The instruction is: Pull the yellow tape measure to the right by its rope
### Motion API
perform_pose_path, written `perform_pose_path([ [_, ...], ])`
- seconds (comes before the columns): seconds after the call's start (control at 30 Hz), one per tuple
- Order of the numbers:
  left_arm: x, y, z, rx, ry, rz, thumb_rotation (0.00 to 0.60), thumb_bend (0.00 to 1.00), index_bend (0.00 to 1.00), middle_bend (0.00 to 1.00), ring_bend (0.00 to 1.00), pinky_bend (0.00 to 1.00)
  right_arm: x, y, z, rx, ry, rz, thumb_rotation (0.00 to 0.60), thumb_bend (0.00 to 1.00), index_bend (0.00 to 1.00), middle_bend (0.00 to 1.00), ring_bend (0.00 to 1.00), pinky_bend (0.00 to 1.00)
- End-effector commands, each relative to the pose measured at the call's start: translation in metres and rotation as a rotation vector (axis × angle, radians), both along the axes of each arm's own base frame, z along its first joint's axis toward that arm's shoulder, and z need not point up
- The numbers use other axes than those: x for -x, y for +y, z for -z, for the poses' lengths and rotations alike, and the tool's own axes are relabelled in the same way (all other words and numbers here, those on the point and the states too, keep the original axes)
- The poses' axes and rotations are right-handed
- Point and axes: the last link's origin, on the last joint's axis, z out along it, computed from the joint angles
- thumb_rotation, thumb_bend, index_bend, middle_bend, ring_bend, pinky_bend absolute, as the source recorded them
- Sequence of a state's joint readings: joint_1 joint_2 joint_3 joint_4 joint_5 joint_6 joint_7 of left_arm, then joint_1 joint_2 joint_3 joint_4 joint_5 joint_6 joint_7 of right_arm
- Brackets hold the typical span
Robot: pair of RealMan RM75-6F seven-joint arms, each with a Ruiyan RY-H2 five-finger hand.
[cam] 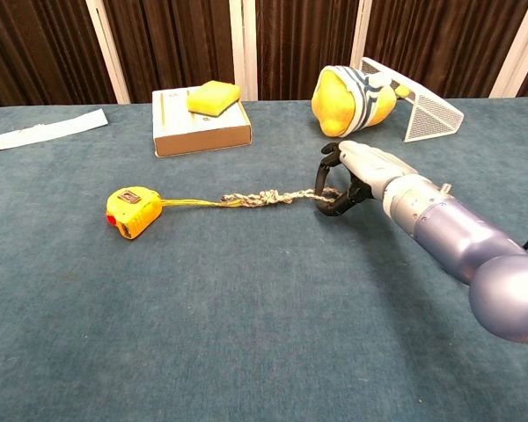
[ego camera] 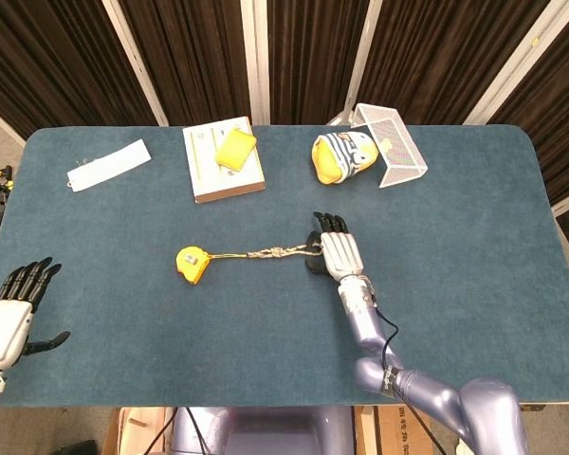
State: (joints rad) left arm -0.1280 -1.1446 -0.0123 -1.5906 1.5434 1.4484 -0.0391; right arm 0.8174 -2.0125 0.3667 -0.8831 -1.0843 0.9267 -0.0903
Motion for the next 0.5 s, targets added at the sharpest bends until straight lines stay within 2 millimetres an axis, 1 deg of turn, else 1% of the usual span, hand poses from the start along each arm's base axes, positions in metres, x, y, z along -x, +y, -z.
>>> perform_pose_path([
  [0.03, 0.0000, 0.0000, -0.0002, -0.001, 0.000, 0.000, 0.600, 0.00, 0.00, 0.00, 0.00, 0.00, -0.0002, 0.0003, 0.0015, -0.004, 0.003, 0.000, 0.600, 0.39, 0.53, 0.11, 0.00, 0.00],
  [0.37, 0.0001, -0.0001, -0.0006, 0.000, -0.004, -0.002, 0.600, 0.00, 0.00, 0.00, 0.00, 0.00, -0.0018, -0.0017, 0.0032, -0.001, 0.001, 0.006, 0.600, 0.45, 0.54, 0.12, 0.00, 0.00],
  [0.5, 0.0001, 0.0000, -0.0006, -0.001, -0.006, -0.002, 0.600, 0.00, 0.00, 0.00, 0.00, 0.00, -0.0018, -0.0018, 0.0039, -0.001, 0.003, 0.008, 0.600, 0.49, 0.55, 0.12, 0.00, 0.00],
])
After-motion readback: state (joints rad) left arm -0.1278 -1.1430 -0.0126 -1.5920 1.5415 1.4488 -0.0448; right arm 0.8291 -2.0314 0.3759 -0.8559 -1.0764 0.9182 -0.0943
